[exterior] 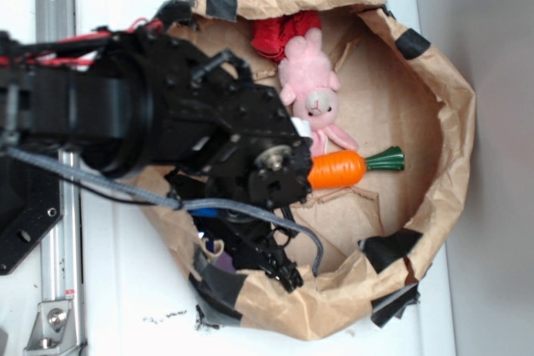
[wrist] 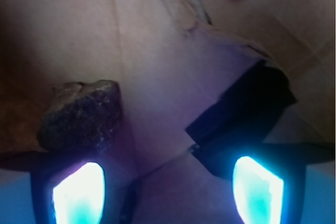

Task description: Grab the rock.

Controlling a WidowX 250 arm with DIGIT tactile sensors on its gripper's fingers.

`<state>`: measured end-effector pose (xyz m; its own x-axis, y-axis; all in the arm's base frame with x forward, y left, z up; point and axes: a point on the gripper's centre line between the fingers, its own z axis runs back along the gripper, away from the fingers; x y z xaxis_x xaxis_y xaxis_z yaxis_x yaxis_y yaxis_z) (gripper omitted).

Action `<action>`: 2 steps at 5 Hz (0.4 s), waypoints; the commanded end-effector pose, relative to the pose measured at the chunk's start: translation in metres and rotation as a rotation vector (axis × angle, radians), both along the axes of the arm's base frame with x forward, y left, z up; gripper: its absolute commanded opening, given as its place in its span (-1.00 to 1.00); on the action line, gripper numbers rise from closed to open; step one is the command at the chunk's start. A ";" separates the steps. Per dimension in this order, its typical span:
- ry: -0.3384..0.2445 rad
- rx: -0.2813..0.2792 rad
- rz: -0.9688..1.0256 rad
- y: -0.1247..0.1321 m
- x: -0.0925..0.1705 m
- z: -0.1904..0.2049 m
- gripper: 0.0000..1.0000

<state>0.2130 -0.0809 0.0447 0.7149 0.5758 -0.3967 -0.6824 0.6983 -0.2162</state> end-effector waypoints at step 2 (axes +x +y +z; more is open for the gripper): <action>-0.193 0.013 -0.011 0.003 0.016 0.026 1.00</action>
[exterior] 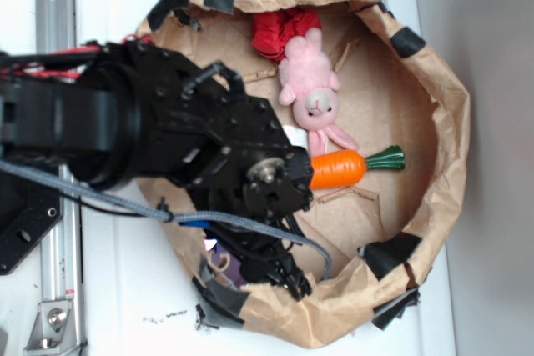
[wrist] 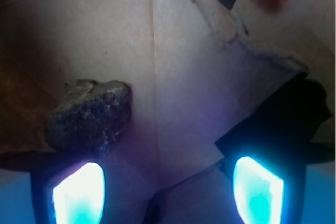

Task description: Grab the rock.

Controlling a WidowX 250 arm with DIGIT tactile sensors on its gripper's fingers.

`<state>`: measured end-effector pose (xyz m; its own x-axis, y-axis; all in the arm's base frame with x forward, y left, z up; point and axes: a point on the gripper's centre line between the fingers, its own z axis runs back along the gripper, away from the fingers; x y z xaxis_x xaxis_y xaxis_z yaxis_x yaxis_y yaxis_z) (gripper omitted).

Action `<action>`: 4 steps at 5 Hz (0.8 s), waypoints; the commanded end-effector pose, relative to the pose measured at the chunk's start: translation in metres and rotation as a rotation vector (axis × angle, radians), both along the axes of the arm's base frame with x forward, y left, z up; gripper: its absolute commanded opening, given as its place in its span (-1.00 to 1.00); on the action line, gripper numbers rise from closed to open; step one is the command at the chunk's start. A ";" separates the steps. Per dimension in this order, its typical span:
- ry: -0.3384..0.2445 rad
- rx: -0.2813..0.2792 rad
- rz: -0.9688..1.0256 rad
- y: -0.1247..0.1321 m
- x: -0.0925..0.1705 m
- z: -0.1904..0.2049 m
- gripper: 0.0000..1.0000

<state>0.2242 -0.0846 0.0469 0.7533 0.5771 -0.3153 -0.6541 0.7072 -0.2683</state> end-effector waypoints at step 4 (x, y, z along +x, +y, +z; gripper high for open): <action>-0.114 -0.059 0.105 0.020 0.037 0.028 1.00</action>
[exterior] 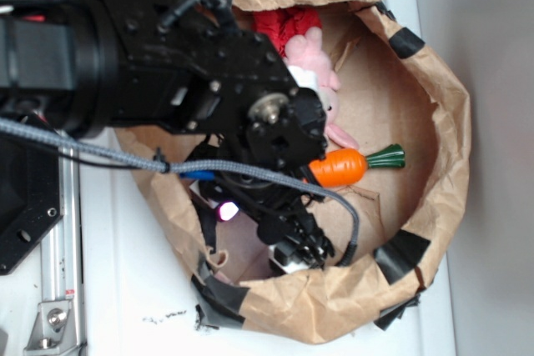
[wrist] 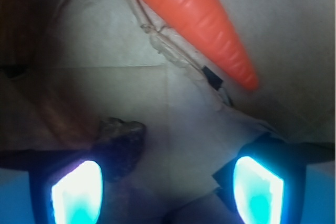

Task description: Grab the rock.

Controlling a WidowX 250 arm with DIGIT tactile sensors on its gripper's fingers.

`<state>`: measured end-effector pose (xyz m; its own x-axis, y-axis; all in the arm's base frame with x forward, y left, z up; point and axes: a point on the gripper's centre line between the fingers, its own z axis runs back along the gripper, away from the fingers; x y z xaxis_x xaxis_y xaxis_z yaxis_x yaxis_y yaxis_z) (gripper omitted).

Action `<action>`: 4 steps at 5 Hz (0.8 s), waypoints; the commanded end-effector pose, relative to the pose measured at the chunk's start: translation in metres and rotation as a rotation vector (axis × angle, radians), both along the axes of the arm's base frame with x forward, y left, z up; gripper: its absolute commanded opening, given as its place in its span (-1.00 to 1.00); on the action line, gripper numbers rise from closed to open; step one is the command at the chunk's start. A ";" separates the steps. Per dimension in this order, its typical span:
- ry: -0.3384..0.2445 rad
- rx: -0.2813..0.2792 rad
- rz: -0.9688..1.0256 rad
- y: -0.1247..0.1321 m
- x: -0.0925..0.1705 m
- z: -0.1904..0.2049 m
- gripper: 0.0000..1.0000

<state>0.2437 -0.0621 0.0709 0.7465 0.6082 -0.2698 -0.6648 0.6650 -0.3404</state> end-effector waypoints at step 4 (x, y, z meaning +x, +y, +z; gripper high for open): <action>0.218 -0.047 -0.013 -0.027 -0.018 -0.044 -1.00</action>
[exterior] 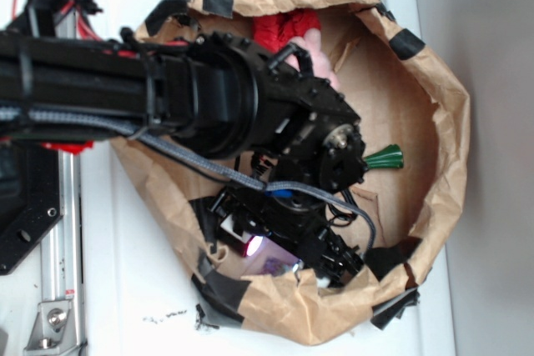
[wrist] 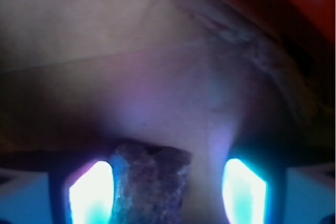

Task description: Grab the rock.

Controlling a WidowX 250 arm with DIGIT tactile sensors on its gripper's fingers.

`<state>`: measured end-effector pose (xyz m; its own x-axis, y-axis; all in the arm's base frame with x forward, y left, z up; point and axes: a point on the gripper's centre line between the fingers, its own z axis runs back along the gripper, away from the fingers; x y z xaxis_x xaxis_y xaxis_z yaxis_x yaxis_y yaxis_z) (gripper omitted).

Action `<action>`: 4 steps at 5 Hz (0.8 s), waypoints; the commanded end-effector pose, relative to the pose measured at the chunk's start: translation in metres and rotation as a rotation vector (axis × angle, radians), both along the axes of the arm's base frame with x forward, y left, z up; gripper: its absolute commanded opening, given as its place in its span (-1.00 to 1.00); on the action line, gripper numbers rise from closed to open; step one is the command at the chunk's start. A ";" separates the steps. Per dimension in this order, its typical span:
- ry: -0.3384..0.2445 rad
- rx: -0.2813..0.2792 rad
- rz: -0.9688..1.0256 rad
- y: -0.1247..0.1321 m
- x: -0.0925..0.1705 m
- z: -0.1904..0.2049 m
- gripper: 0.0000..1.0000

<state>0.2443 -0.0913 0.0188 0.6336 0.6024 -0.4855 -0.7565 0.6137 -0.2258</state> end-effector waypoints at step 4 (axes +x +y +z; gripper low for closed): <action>-0.717 0.487 -0.535 0.104 -0.012 0.179 -1.00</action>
